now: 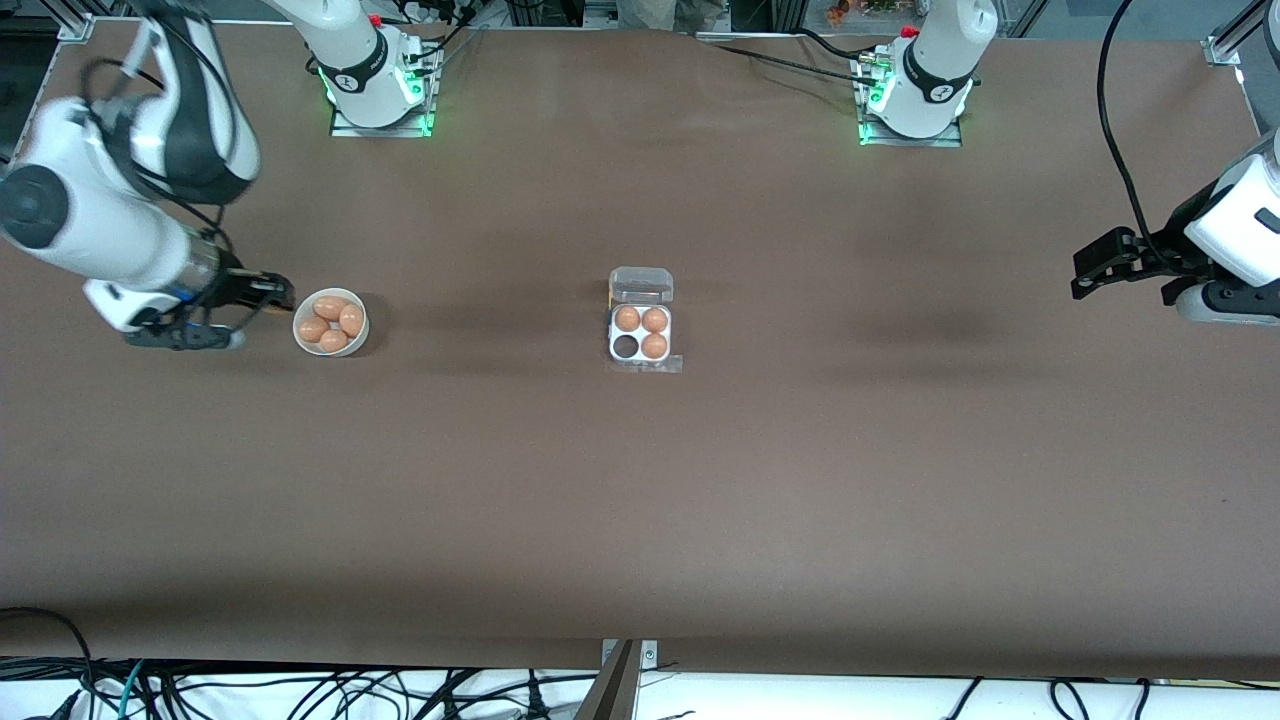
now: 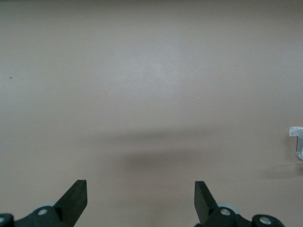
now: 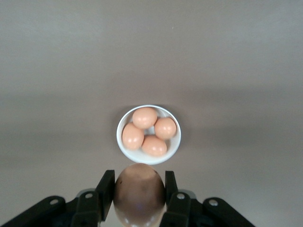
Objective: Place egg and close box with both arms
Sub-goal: 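Carry the egg to the clear carton and lower it into the empty slot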
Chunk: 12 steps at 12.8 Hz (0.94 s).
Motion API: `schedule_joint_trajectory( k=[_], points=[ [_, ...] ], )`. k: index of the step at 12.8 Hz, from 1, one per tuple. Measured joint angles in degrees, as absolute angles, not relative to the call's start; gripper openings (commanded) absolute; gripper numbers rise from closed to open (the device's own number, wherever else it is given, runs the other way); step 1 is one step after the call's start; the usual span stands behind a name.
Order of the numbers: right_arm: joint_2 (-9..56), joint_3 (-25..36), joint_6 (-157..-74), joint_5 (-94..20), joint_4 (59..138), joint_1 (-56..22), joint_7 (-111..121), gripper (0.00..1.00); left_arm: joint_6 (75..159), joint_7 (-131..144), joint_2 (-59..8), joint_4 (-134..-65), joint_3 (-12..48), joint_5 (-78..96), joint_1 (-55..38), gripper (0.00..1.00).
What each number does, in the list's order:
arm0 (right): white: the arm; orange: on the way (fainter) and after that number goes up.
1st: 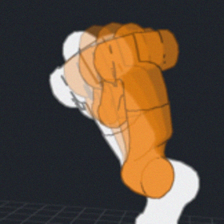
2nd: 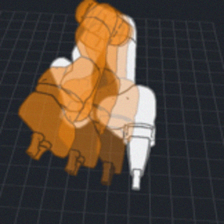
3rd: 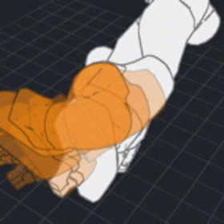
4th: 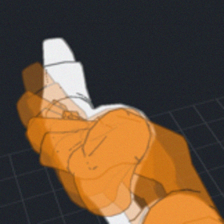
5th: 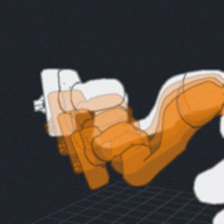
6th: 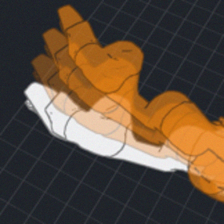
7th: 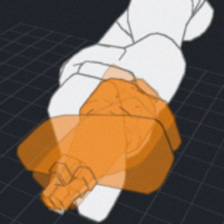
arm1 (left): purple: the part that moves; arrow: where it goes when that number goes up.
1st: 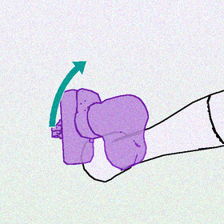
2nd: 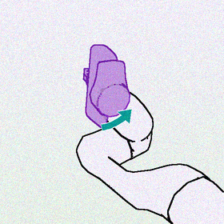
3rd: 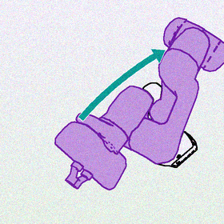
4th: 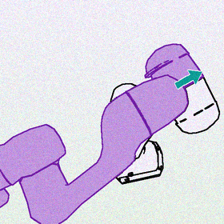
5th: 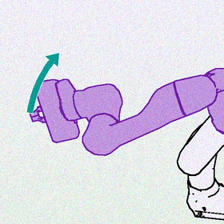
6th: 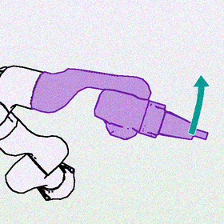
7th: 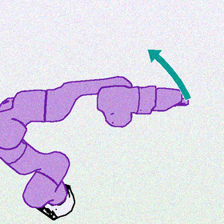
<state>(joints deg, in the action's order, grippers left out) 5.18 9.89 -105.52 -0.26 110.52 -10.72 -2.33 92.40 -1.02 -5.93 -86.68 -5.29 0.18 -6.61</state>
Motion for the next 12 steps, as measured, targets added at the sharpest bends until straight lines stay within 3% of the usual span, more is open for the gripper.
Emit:
schedule_joint_trajectory(
  k=[6, 9, 12],
  points=[
    [5.97, 9.85, -82.73, -0.45, 85.94, -10.71, -3.14, 0.0, 92.4, -1.02, -5.94, -86.68, -5.29, 0.18, -6.61, 1.0],
    [9.81, 7.51, -82.24, -2.95, 83.16, -12.11, -9.59, 0.0, 92.4, -1.02, -5.94, -86.68, -5.29, 0.18, -6.61, 1.0],
    [15.64, 2.79, -87.62, -7.59, 81.79, -15.39, -18.32, 0.0, 92.4, -1.02, -5.94, -86.68, -5.31, 0.18, -6.61, 1.0]
  ],
)
